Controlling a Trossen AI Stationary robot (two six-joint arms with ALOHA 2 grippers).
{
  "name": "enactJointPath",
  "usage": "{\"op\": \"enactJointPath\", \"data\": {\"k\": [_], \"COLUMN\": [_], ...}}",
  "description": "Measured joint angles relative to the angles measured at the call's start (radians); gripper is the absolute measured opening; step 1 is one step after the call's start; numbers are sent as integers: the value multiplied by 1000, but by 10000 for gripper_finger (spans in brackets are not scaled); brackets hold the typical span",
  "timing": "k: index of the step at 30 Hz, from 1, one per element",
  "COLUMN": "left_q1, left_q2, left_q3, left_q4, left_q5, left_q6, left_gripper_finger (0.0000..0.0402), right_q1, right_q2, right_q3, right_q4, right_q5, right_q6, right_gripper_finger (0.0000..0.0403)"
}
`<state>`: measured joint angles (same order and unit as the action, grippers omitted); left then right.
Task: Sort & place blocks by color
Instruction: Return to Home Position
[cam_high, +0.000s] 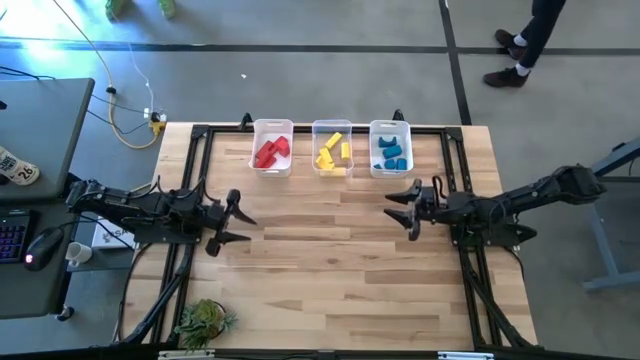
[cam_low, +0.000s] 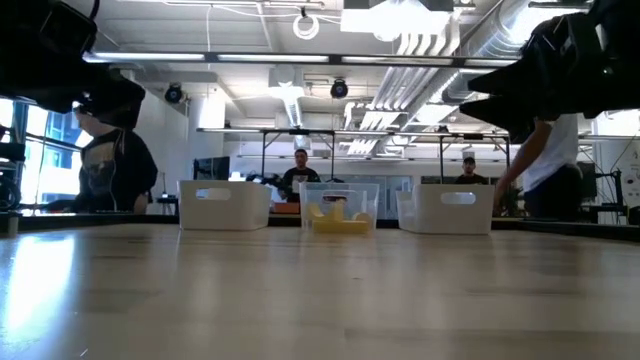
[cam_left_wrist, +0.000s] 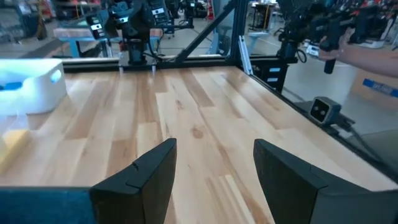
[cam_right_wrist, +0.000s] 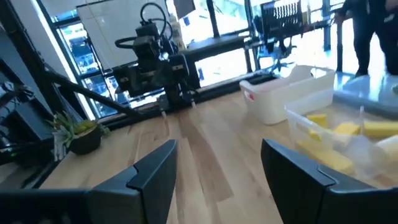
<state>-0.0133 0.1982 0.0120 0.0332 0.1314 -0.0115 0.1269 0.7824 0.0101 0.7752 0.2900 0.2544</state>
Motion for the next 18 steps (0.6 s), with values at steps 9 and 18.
{"op": "enactJointPath", "data": {"k": [9, 18], "left_q1": [0, 0], "left_q2": [0, 0], "left_q3": [0, 0], "left_q4": [19, 18], "left_q5": [-117, -228], "left_q6": [83, 121], "left_gripper_finger": [202, 202], "right_q1": [-17, -18], "right_q2": [-106, -321], "right_q3": [0, 0], "right_q4": [2, -254], "right_q5": [46, 73], "right_q6": [-104, -98], "right_gripper_finger": [217, 217]}}
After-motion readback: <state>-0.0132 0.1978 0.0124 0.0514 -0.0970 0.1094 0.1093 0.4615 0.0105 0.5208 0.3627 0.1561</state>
